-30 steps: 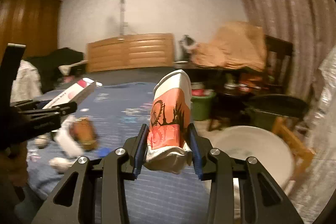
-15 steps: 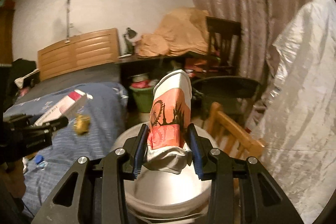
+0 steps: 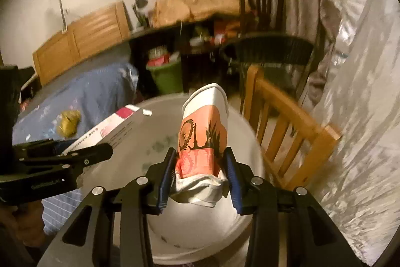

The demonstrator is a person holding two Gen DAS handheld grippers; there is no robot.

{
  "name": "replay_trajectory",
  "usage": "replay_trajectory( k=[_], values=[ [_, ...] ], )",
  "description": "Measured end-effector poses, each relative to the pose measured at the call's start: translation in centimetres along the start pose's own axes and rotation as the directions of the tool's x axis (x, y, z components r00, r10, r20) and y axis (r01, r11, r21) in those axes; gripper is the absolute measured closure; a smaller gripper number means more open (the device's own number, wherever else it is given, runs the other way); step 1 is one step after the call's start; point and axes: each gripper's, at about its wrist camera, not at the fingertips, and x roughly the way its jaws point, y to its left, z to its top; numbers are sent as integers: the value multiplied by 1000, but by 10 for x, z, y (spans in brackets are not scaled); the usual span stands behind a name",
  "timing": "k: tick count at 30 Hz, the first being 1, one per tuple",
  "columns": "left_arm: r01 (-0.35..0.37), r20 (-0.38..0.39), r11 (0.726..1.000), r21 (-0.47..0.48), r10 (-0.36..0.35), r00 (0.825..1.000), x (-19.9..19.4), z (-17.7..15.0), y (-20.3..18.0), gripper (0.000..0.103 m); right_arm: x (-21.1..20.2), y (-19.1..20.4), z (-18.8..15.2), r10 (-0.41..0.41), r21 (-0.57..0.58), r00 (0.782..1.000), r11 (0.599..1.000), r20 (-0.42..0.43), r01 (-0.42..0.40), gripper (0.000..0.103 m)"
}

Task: Collect trash
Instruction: 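Carry box and cup to the white bucket and open both tools, then move both tools back over the items on the bed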

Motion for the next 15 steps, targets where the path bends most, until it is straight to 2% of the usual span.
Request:
replay_trajectory(
  k=[1,3,5,11,15],
  values=[
    [-3,-8,1000,-16,3,1000,4,0,2,48,5,1,-1,2,0,1000,1000,-4,-2,53],
    [-2,-1,999,-55,2,1000,4,2,9,40,10,6,-4,-14,-1,1000,1000,4,14,40],
    [-3,17,997,-81,5,1000,0,5,16,40,12,9,-4,-15,0,1000,1000,16,15,39],
    [-45,53,996,-78,50,997,-21,5,20,40,-2,15,-7,-13,13,999,1000,44,13,39],
    [-96,105,992,-85,105,989,-44,-1,20,40,-23,20,-11,-15,27,995,1000,95,13,39]
  ],
)
